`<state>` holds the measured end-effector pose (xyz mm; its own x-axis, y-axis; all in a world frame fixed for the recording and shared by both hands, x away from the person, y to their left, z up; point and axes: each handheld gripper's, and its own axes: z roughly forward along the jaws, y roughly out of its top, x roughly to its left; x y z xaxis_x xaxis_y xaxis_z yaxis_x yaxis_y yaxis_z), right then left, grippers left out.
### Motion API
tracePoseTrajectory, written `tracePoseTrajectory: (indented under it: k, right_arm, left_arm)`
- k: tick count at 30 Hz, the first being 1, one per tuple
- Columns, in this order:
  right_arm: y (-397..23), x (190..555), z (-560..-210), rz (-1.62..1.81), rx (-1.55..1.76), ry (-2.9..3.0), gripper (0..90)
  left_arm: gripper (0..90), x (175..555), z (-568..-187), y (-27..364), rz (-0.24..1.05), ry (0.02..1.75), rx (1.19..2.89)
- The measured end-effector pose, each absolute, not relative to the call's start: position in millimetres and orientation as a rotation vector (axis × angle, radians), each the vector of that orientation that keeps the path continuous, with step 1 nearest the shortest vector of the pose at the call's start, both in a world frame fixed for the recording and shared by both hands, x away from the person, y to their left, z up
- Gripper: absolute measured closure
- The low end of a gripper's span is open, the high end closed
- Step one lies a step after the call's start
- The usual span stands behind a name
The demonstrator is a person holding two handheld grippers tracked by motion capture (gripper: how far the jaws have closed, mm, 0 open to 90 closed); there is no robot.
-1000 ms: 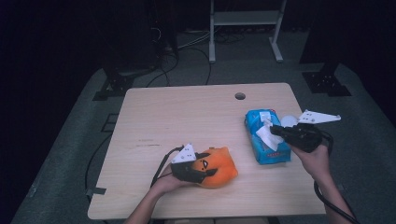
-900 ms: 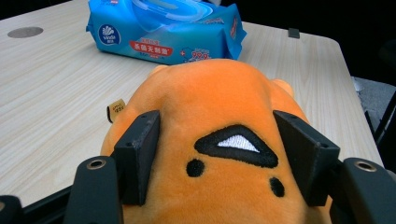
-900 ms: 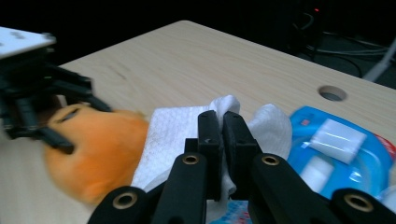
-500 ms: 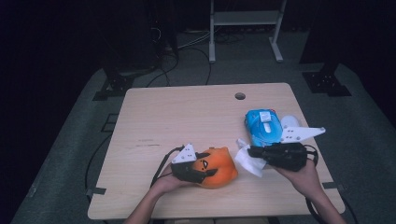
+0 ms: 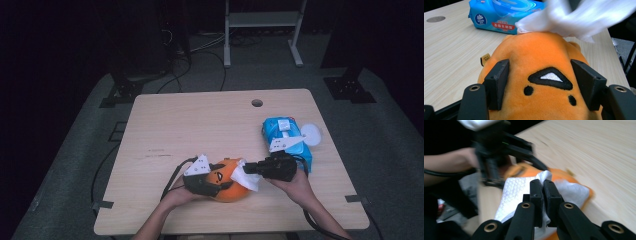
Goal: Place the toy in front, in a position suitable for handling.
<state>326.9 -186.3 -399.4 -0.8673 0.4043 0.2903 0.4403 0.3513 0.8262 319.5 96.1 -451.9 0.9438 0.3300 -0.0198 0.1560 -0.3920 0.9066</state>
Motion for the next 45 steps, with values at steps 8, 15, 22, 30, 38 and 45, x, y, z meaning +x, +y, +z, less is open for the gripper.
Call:
tracePoseTrajectory:
  k: [8, 15, 22, 30, 38, 45]
  right_arm:
    - [-186, 331, -414, -1.59, -0.87, -2.621, 83.8]
    - [-181, 333, -420, -1.556, -0.863, -2.647, 63.4]
    - [-170, 331, -426, -1.542, -0.821, -2.667, 70.1]
    - [-166, 325, -429, -1.542, -0.802, -2.673, 77.2]
    - [-172, 321, -423, -1.519, -0.782, -2.734, 79.7]
    - [-158, 302, -414, -1.543, -0.66, -2.785, 80.1]
  left_arm:
    - [34.0, 319, -452, 95, 0.199, 0.347, 1.986]
    - [33.8, 319, -451, 95, 0.204, 0.329, 2.003]
    - [29.7, 319, -448, 96, 0.187, 0.323, 2.026]
    - [17.5, 320, -428, 104, 0.148, 0.332, 2.124]
    - [36.3, 323, -432, 113, 0.15, 0.3, 2.146]
    - [39.9, 329, -439, 115, 0.15, 0.335, 2.111]
